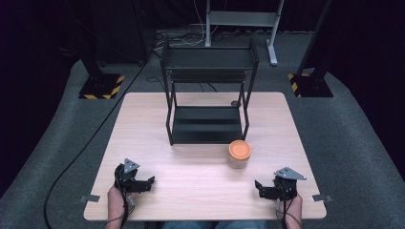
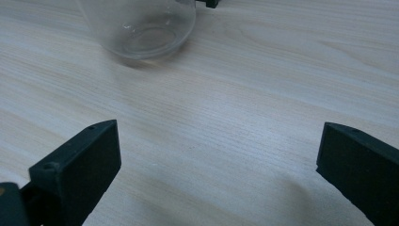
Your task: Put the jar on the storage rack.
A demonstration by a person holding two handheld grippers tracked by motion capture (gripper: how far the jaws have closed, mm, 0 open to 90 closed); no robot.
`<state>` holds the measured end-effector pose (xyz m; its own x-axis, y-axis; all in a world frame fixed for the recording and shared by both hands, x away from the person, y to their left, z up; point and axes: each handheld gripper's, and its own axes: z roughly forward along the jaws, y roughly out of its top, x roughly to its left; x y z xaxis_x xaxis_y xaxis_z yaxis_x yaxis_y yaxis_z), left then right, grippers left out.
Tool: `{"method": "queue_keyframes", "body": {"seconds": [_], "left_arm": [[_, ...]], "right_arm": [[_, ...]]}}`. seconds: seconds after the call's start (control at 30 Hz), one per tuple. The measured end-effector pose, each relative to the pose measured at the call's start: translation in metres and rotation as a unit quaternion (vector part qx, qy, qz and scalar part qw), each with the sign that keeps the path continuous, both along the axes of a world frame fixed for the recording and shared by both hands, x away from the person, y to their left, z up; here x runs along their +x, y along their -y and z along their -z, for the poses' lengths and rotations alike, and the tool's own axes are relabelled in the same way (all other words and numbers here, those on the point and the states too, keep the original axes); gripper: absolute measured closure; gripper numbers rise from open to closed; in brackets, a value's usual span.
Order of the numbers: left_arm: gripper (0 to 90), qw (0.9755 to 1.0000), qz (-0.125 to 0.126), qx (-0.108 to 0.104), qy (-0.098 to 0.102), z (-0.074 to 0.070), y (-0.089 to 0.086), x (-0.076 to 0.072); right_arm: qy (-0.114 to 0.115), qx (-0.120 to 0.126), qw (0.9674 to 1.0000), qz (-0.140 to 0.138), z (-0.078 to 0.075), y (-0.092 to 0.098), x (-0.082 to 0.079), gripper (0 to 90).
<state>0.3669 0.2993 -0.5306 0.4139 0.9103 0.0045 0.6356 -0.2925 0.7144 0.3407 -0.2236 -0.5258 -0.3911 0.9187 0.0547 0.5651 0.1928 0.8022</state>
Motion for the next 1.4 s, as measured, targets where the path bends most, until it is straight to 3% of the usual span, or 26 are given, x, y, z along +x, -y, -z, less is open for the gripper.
{"method": "queue_keyframes", "body": {"seconds": [0.5,1.1,1.4], "left_arm": [[2.1,1.0000,0.000,0.000,0.000,0.000,0.000,0.000],[2.0,1.0000,0.000,0.000,-0.001,0.000,0.000,0.000],[2.0,1.0000,0.000,0.000,-0.001,0.000,0.000,0.000]], "right_arm": [[0.002,-0.017,0.9998,-0.001,0.000,-0.003,-0.001,0.0],[0.018,-0.048,0.9987,0.007,0.000,-0.010,-0.004,0.0],[0.032,-0.058,0.9978,-0.005,-0.005,-0.020,-0.003,0.0]]}}
